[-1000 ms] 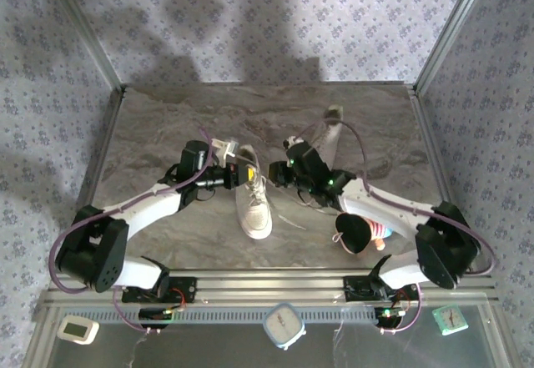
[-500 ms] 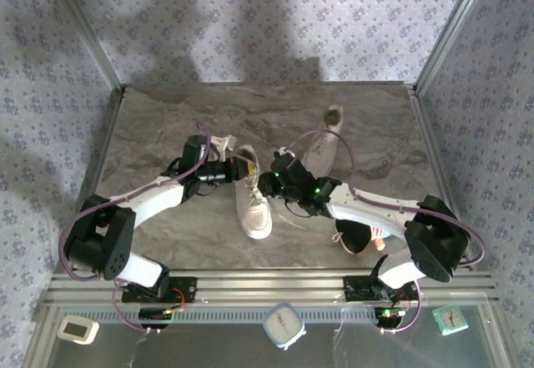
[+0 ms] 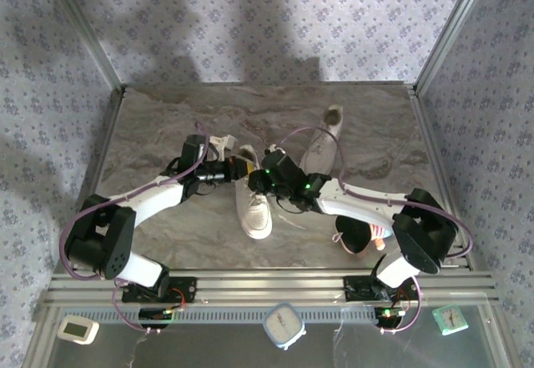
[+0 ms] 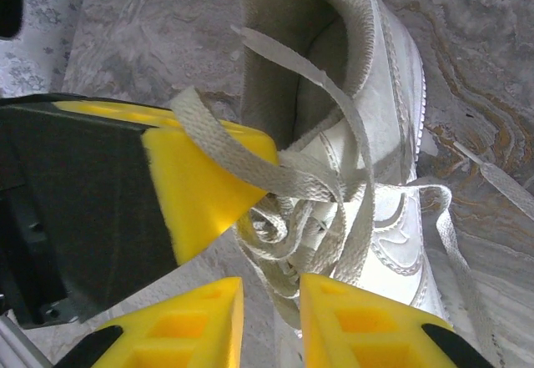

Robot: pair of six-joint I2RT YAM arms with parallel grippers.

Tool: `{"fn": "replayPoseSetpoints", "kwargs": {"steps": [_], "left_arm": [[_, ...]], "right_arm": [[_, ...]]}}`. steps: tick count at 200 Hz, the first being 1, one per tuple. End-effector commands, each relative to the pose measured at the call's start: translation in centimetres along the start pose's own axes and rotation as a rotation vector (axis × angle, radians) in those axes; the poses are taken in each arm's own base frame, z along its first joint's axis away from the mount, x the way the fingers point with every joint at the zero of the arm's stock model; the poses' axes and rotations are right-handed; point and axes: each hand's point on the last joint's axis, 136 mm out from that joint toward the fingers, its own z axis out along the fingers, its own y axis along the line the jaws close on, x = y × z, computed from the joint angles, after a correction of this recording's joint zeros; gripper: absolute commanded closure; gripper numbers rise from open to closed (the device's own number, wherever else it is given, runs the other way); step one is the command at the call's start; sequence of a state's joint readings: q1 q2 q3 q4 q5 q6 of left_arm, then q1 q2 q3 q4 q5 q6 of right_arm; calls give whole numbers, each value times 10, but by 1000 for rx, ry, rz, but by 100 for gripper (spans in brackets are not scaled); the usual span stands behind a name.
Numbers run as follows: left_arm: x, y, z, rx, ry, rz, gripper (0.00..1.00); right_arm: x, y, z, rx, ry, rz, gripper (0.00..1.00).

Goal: Tie the shoes

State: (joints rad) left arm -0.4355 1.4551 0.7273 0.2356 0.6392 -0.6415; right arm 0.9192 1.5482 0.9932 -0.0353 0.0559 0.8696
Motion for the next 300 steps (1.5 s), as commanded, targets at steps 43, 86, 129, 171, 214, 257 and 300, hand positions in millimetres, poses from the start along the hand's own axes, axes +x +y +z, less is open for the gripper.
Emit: {"fn": "replayPoseSetpoints", "kwargs": {"steps": [43, 86, 129, 171, 214, 257, 300], "left_arm": [[-10, -9, -1, 30, -12, 15, 100], [-8, -10, -1, 35, -8, 17, 100], [-8, -10, -1, 41, -8, 18, 100], [-8, -12, -1, 50, -5, 22, 100], [-6, -13, 0, 59, 0, 23, 100], [-6, -12, -1, 54, -1, 30, 100], [-5, -10, -1, 46, 4, 35, 100]], "right_arm": [[2, -2, 10, 31, 25, 17, 72], [3, -7, 17, 45, 34, 21, 72], [-1, -10, 21, 52, 32, 27, 71], [-3, -16, 24, 74, 32, 32, 73], [-7, -17, 26, 81, 26, 31, 76], [-9, -14, 22, 80, 19, 24, 87], [-11, -3, 6, 48, -2, 5, 94]]}}
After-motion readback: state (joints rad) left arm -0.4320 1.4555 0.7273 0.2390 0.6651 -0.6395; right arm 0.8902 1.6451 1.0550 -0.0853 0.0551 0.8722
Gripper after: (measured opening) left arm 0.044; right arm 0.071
